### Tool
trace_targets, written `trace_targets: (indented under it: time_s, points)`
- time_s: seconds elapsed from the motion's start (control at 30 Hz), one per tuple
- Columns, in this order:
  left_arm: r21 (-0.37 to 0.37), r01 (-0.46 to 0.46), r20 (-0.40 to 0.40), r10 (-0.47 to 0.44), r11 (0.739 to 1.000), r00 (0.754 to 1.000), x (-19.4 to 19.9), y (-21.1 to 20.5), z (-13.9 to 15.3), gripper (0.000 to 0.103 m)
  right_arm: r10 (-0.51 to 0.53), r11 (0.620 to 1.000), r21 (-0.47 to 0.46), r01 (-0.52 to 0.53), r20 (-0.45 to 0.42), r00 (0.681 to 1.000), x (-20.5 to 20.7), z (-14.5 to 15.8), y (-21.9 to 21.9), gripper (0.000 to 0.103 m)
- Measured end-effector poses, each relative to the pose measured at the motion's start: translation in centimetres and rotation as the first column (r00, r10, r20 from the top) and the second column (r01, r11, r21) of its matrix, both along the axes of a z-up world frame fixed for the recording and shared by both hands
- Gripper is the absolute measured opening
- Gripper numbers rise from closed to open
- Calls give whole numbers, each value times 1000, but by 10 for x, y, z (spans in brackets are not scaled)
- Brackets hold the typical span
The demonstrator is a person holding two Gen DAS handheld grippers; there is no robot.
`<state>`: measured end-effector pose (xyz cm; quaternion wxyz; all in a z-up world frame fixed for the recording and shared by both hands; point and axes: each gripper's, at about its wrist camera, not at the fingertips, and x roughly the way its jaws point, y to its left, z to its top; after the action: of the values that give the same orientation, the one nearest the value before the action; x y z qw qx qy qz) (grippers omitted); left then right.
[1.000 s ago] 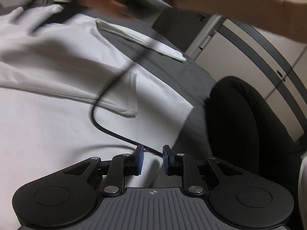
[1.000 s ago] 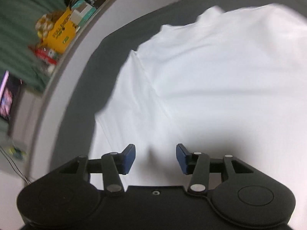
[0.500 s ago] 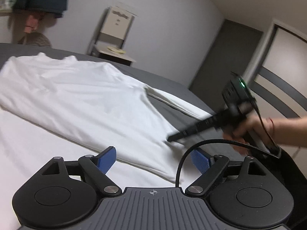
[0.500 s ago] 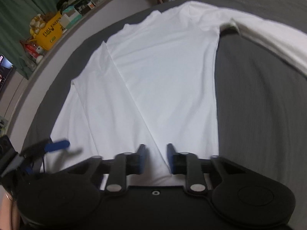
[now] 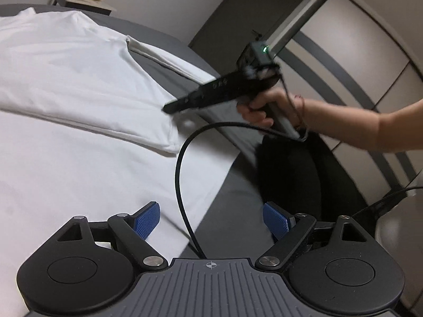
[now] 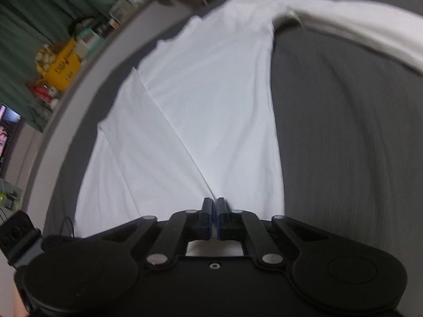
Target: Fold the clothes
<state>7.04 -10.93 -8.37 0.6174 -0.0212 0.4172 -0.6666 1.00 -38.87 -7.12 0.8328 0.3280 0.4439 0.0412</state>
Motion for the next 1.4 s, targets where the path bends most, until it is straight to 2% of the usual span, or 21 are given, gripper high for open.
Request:
trace_targets:
  time_s: [0.1,0.17,0.23,0.37,0.43,0.5,0.57,0.63,0.73,0.77,0.8,0.83,0.87,0.93,1.0,1.07,1.13,1.23,1.3,1.37,1.4]
  points:
    - [-55,-25,-39,23,998,999,6,19,6,86,-47,999,27,47,2,999,-4,2,-1,14]
    - [-83,-58,-35,55,995,998,9,35,11,86,-66,998,-10,66,34,997,-11,13,4,19]
    - [-144,-113,-7,113,983,994,11,47,16,86,-7,998,-57,12,97,995,-17,27,20,19]
    - [-263,-277,30,294,924,955,26,45,22,86,148,977,-179,-116,176,973,-13,39,66,22]
    - [-303,-343,19,366,889,931,33,39,20,86,202,954,-253,-162,142,969,-3,30,87,22]
    - [-314,-389,13,413,866,911,37,32,16,86,240,920,-338,-198,86,967,4,18,107,22]
    - [-304,-420,26,448,855,894,36,21,12,86,277,872,-428,-237,33,960,7,10,127,21]
    - [-293,-444,51,478,846,877,35,8,9,86,344,813,-498,-302,-7,939,1,12,145,21]
    - [-284,-459,119,506,841,854,32,-12,7,86,418,752,-537,-383,-62,907,-9,17,164,23]
    - [-291,-469,134,521,834,843,32,-19,6,86,423,744,-547,-384,-60,904,-9,21,165,22]
    - [-302,-488,128,543,819,830,32,-19,6,86,421,742,-556,-375,-50,906,-9,24,166,22]
    - [-314,-508,121,564,802,817,32,-19,5,86,387,764,-558,-324,-6,922,-6,29,161,23]
    - [-320,-533,93,586,783,805,34,-19,1,86,352,782,-559,-275,31,936,-3,32,156,24]
    - [-320,-591,27,631,741,776,38,-20,-9,86,272,803,-563,-197,51,961,12,26,141,25]
    - [-280,-644,-18,667,711,745,42,-21,-21,86,207,820,-550,-158,27,978,23,14,129,25]
    - [-224,-685,-36,696,694,717,46,-27,-33,86,183,837,-527,-148,14,983,24,7,121,25]
    - [-177,-692,-18,700,700,714,47,-33,-39,86,178,850,-507,-141,26,984,18,7,116,25]
    - [-124,-667,49,675,735,736,45,-40,-33,86,190,842,-516,-158,9,982,5,15,116,25]
    - [-82,-636,104,641,767,760,41,-41,-29,86,150,863,-491,-121,20,988,-4,25,109,33]
    - [-62,-617,125,620,784,775,37,-37,-24,86,44,899,-437,8,109,993,-13,42,76,55]
    - [-52,-608,135,609,792,782,36,-34,-21,86,-42,911,-400,100,151,988,-20,50,54,60]
